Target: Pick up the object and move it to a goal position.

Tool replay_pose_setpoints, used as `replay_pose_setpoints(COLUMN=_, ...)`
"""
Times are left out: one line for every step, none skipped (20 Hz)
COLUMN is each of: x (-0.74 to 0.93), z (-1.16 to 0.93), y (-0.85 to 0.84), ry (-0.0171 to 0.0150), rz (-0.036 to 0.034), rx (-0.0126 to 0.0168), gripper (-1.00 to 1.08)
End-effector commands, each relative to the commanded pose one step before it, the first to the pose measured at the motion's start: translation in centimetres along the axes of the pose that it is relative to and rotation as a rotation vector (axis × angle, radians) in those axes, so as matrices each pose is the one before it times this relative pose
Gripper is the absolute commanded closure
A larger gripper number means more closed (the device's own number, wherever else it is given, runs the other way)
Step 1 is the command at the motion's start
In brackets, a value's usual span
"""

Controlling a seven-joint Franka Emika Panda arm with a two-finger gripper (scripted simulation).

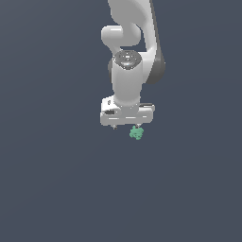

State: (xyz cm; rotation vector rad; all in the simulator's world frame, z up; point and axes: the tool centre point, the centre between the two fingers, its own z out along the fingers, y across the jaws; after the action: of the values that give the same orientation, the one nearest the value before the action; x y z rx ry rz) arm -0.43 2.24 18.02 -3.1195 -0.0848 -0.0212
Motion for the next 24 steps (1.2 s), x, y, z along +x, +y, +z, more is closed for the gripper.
replay_pose_setpoints(x=0.0, z=0.0, y=0.001, ry=0.0, rz=0.0, rx=0.0, gripper=-0.92)
replay_pose_setpoints(x=-0.01, z=0.016, y=0.038, ry=-0.0007, rz=0.00114, rx=0.00034, gripper=-0.92)
replay_pose_setpoints(x=-0.028, z=0.053, y=0.125, ry=-0.00213, rz=0.00352, rx=0.00107, gripper=-0.92)
replay_pose_setpoints(x=-0.046, z=0.085, y=0.203, ry=-0.00347, rz=0.0057, rx=0.00176, gripper=-0.92)
replay_pose_setpoints(x=-0.062, z=0.114, y=0.281, ry=-0.00477, rz=0.00777, rx=0.00246, gripper=-0.92)
replay_pose_setpoints(x=-0.075, z=0.137, y=0.353, ry=-0.00595, rz=0.00953, rx=0.00313, gripper=-0.92)
replay_pose_setpoints(x=-0.069, z=0.128, y=0.356, ry=-0.00588, rz=0.00914, rx=0.00318, gripper=-0.92)
replay_pose_setpoints(x=-0.046, z=0.087, y=0.272, ry=-0.00437, rz=0.00646, rx=0.00243, gripper=-0.92)
replay_pose_setpoints(x=-0.027, z=0.048, y=0.185, ry=-0.00288, rz=0.0039, rx=0.00165, gripper=-0.92)
replay_pose_setpoints(x=-0.01, z=0.016, y=0.103, ry=-0.00149, rz=0.00165, rx=0.00089, gripper=-0.92)
replay_pose_setpoints(x=-0.001, z=-0.021, y=0.03, ry=0.0, rz=0.0, rx=0.0, gripper=-0.92)
replay_pose_setpoints(x=0.011, z=0.003, y=-0.048, ry=0.00045, rz=-0.00108, rx=-0.00022, gripper=-0.92)
replay_pose_setpoints(x=-0.003, z=0.008, y=-0.071, ry=0.00079, rz=-0.0002, rx=-0.00053, gripper=-0.92)
replay_pose_setpoints(x=-0.017, z=0.04, y=-0.062, ry=0.00039, rz=0.00144, rx=-0.00038, gripper=-0.92)
replay_pose_setpoints(x=-0.03, z=0.069, y=-0.061, ry=0.0001, rz=0.00291, rx=-0.0003, gripper=-0.92)
replay_pose_setpoints(x=-0.043, z=0.095, y=-0.073, ry=-0.00005, rz=0.00407, rx=-0.00029, gripper=-0.92)
replay_pose_setpoints(x=-0.054, z=0.118, y=-0.093, ry=-0.00005, rz=0.00501, rx=-0.00036, gripper=-0.92)
replay_pose_setpoints(x=-0.064, z=0.137, y=-0.112, ry=0.00005, rz=0.00588, rx=-0.0005, gripper=-0.92)
replay_pose_setpoints(x=-0.075, z=0.156, y=-0.136, ry=0.00018, rz=0.00663, rx=-0.00063, gripper=-0.92)
replay_pose_setpoints(x=-0.087, z=0.176, y=-0.159, ry=0.00028, rz=0.00739, rx=-0.00075, gripper=-0.92)
replay_pose_setpoints(x=-0.099, z=0.195, y=-0.177, ry=0.00034, rz=0.00824, rx=-0.00084, gripper=-0.92)
replay_pose_setpoints(x=-0.113, z=0.214, y=-0.191, ry=0.00036, rz=0.00911, rx=-0.0009, gripper=-0.92)
replay_pose_setpoints(x=-0.128, z=0.235, y=-0.206, ry=0.00037, rz=0.01005, rx=-0.00096, gripper=-0.92)
replay_pose_setpoints(x=-0.144, z=0.254, y=-0.219, ry=0.0004, rz=0.01097, rx=-0.00103, gripper=-0.92)
